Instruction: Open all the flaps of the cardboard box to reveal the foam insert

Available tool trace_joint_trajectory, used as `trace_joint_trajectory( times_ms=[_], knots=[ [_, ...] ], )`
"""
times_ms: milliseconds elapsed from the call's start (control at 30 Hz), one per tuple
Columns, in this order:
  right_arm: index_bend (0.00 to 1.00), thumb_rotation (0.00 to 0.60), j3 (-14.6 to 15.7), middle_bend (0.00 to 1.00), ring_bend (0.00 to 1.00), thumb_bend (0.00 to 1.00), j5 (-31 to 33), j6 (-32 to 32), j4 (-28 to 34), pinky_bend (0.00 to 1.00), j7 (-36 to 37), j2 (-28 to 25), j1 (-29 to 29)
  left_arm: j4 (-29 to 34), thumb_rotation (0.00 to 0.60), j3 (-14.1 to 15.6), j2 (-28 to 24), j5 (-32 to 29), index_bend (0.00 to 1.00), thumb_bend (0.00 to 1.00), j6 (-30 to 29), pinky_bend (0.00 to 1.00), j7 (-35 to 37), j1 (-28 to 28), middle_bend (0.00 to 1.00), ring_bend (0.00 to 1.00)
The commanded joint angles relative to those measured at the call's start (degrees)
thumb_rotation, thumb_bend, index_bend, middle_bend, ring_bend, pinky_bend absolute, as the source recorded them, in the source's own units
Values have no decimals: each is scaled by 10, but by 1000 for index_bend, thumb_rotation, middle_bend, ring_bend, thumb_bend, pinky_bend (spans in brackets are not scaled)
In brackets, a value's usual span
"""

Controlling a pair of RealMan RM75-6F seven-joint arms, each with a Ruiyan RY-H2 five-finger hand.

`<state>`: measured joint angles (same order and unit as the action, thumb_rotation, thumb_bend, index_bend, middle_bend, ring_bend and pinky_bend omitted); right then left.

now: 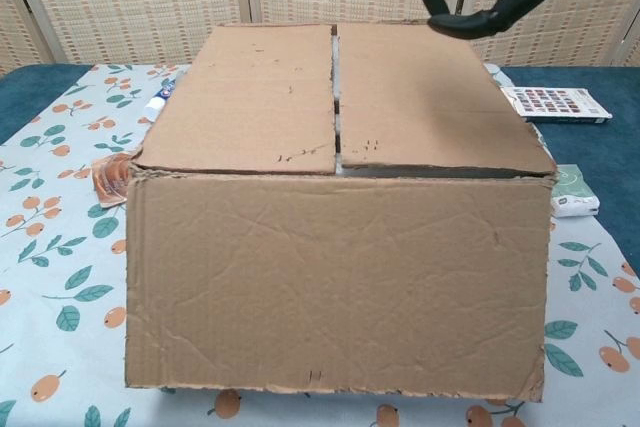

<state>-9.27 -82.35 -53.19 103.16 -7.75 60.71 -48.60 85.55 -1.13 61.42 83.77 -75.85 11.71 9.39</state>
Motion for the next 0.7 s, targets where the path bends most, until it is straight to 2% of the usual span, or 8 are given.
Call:
trace_joint_trajectory(
  times_ms=[33,133,200,267,467,700],
  knots=[
    [578,326,-18,131,39,488,33,39,-41,0,-36,42,-35,-12,600,4,-1,18,275,414,-8,0,26,0,135,60],
    [579,243,-24,131,39,414,45,53,-64,0,-51,67,-51,-19,600,5,-2,25,281,414,-15,0,45,-2,141,62],
    [586,224,-28,131,55,361,53,58,-76,0,-55,82,-59,-22,600,5,-2,29,282,413,-19,0,52,-2,142,62],
    [617,221,-31,132,71,323,55,60,-84,0,-60,92,-65,-24,600,6,-3,30,282,414,-20,0,56,-2,142,62],
    [748,219,-34,152,57,310,50,61,-113,0,-74,120,-81,-26,600,6,-5,32,282,414,-21,0,66,-2,142,62],
    [785,213,-35,156,50,307,57,65,-143,0,-111,141,-99,-31,600,7,-6,32,280,413,-18,0,76,0,142,62]
  ],
)
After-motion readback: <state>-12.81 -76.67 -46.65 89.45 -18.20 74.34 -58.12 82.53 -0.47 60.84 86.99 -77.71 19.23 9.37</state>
